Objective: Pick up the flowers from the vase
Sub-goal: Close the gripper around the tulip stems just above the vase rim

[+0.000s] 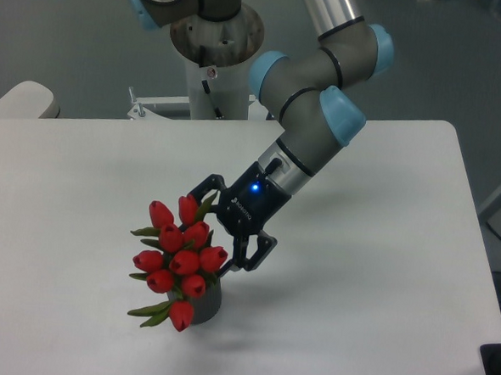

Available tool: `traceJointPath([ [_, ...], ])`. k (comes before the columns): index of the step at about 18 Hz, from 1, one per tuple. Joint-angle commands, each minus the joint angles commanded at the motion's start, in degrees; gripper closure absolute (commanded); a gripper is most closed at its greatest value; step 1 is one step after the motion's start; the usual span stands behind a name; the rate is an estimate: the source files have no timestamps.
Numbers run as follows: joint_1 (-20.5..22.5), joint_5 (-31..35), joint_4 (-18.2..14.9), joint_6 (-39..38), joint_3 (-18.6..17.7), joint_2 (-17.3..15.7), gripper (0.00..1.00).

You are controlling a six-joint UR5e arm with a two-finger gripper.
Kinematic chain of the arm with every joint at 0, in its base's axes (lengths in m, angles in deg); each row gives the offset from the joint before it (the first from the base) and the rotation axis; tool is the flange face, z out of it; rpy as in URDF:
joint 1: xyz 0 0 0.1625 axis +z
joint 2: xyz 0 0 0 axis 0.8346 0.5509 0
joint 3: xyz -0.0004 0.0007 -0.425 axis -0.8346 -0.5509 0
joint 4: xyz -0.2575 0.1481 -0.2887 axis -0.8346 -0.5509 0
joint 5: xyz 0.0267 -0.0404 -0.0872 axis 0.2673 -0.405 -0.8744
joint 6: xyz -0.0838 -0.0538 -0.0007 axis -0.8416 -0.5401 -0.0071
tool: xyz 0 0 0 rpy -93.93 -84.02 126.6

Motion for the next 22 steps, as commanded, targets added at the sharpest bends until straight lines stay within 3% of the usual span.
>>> traceJointPath([
  [10, -0.09, -2.47, 1.23, -0.44, 0.0, 1.23, 0.01],
  [12, -0.09, -2.91, 1.23, -0.44, 0.0, 1.32, 0.16],
  [22, 0.09, -4.14, 1.23, -0.35, 0.7, 2.02, 0.38],
])
